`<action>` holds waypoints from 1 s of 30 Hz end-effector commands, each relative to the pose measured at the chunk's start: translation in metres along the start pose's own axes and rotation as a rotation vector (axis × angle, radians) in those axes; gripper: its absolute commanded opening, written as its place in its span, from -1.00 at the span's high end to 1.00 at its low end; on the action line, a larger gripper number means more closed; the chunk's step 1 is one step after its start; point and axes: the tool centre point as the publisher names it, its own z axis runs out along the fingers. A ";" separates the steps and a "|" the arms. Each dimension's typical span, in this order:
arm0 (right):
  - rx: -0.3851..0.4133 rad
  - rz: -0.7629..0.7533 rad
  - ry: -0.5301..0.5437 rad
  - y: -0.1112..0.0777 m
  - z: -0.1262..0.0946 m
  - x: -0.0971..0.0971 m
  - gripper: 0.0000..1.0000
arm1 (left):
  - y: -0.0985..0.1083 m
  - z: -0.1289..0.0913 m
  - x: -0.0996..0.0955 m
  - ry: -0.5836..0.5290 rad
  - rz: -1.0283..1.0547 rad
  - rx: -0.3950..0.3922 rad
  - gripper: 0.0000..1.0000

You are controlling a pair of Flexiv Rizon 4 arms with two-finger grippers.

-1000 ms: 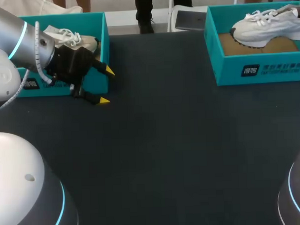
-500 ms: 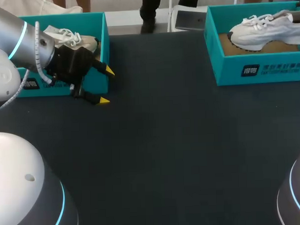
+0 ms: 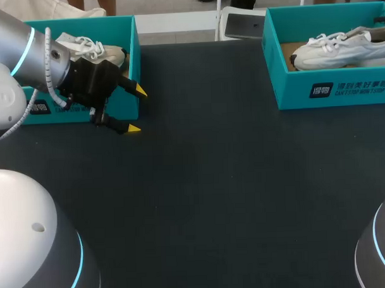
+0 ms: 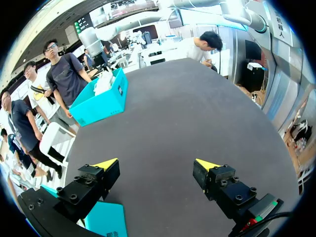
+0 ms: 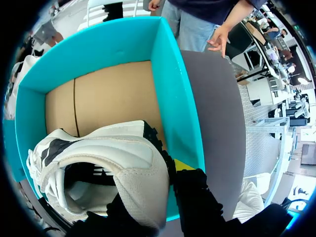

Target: Take the shoe out of the shoebox, open the shoe tongue, remove and reinsert the insole, then place the shoe into the shoebox

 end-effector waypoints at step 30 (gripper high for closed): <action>0.050 0.048 0.008 -0.024 0.068 0.013 1.00 | 0.000 0.000 0.000 0.000 0.000 -0.002 -1.00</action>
